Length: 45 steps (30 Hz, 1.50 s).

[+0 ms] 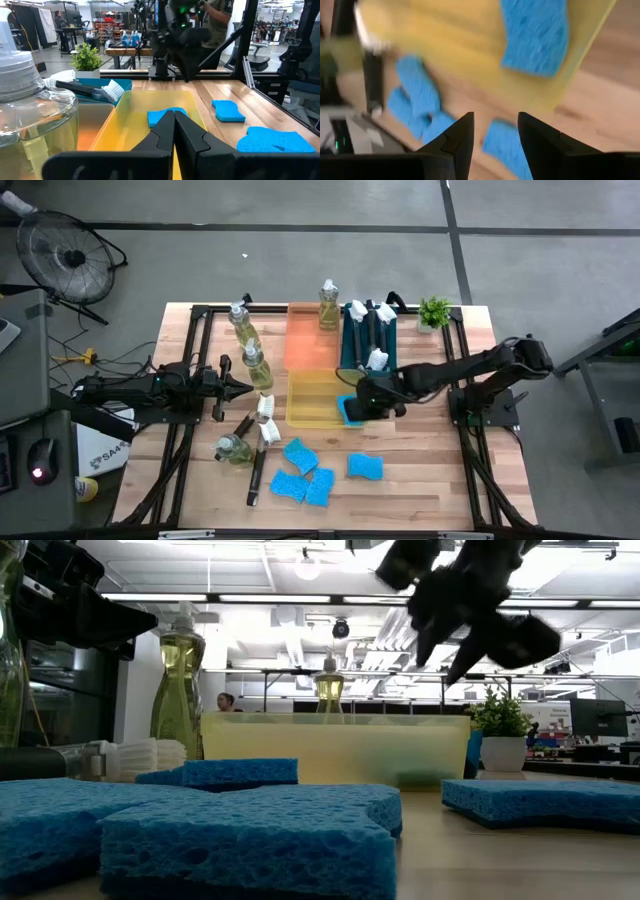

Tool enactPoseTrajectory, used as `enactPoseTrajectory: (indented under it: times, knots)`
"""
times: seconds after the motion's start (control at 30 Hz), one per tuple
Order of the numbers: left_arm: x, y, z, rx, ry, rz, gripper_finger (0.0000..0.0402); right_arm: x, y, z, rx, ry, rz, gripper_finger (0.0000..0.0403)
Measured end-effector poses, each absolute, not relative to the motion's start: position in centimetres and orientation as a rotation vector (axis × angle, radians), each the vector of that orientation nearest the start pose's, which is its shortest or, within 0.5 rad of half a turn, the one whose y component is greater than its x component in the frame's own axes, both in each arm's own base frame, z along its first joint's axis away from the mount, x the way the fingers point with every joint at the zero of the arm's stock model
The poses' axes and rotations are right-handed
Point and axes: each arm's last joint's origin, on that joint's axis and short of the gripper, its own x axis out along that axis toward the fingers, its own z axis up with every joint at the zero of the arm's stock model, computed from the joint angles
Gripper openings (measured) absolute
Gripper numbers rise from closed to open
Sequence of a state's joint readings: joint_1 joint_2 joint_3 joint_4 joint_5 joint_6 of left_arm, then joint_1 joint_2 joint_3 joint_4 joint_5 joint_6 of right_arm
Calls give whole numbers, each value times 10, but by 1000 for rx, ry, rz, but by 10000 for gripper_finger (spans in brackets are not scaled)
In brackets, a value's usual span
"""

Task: Pick & Place Kitchen Sink Supplies
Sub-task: Stack the sponge on top of the sponge in the yellow bin

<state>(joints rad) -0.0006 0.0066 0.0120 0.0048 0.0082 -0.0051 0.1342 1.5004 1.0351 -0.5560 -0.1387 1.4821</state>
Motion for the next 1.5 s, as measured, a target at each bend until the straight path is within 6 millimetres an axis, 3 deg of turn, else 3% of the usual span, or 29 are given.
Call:
enactPoseTrajectory:
  times: [0.37, 0.57, 0.77, 1.13, 1.5]
  knots:
    - [97, 0, 168, -5, -10, -9, 1, 282, 104, 223, 860, 1185, -130, 154]
    - [97, 0, 168, -5, -10, -9, 1, 277, 117, 221, 524, 1161, 54, 170]
    - [97, 0, 168, -5, -10, -8, 1, 270, 129, 218, 314, 1160, 139, 196]
    - [97, 0, 168, -5, -10, -9, 1, 261, 145, 212, 201, 1190, 197, 273]
    - [97, 0, 168, -5, -10, -9, 1, 273, 156, 185, 203, 1226, 179, 335]
